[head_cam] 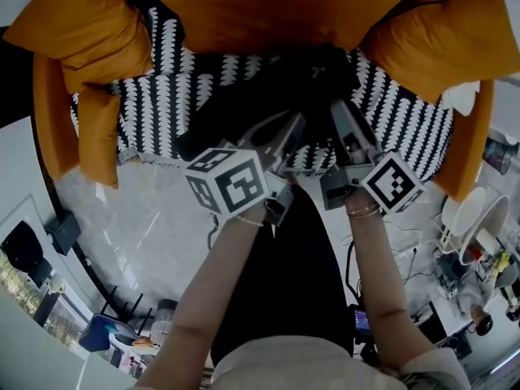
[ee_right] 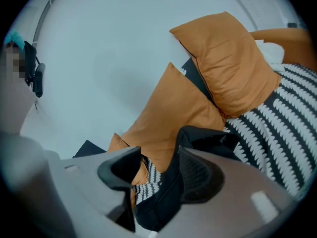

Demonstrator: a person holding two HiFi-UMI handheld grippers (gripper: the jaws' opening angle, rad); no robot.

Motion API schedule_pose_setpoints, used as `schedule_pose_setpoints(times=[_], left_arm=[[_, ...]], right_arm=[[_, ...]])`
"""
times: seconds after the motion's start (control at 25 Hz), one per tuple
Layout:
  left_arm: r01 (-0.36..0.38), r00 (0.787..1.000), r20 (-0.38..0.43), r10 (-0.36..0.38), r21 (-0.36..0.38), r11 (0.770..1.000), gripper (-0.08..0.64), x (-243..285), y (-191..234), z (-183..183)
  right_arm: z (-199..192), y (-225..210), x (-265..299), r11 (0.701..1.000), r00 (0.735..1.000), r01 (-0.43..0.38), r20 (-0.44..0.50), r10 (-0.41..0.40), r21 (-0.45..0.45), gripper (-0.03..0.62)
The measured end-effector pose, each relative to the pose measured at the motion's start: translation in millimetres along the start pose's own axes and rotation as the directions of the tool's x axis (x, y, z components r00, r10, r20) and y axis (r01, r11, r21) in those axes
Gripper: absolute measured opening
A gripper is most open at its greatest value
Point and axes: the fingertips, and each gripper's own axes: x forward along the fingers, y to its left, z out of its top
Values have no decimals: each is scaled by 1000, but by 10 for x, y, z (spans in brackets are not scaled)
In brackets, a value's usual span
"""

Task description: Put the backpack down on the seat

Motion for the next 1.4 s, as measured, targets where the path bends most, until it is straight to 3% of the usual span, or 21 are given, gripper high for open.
schedule_pose_setpoints(times=[0.28, 0.56, 0.72, 0.8, 1.24, 1.4], left_arm=[[37, 999, 6, -38, 49, 998, 8, -150, -311, 56], [47, 999, 7, -48, 117, 992, 7, -513, -587, 217], [38, 999, 7, -39, 153, 987, 6, -759, -720, 215], [32, 999, 22, -36, 172, 985, 7, -865, -798, 234], [51, 993, 92, -74, 230, 972, 6, -1407, -1333, 410], [76, 990, 97, -105, 259, 963, 7, -1555, -1525, 420]], right_arm=[[74, 510, -150, 993, 994, -113, -3, 113, -41, 233], [106, 1129, -352, 967, 969, -248, -24, 247, -62, 219], [31, 1397, -506, 959, 963, -268, -40, 265, -90, 208], [-17, 1544, -567, 953, 959, -284, -49, 281, -103, 156], [0, 2233, -929, 924, 925, -380, -48, 378, -53, 153], [129, 2419, -1066, 914, 916, -401, -25, 400, -58, 121]])
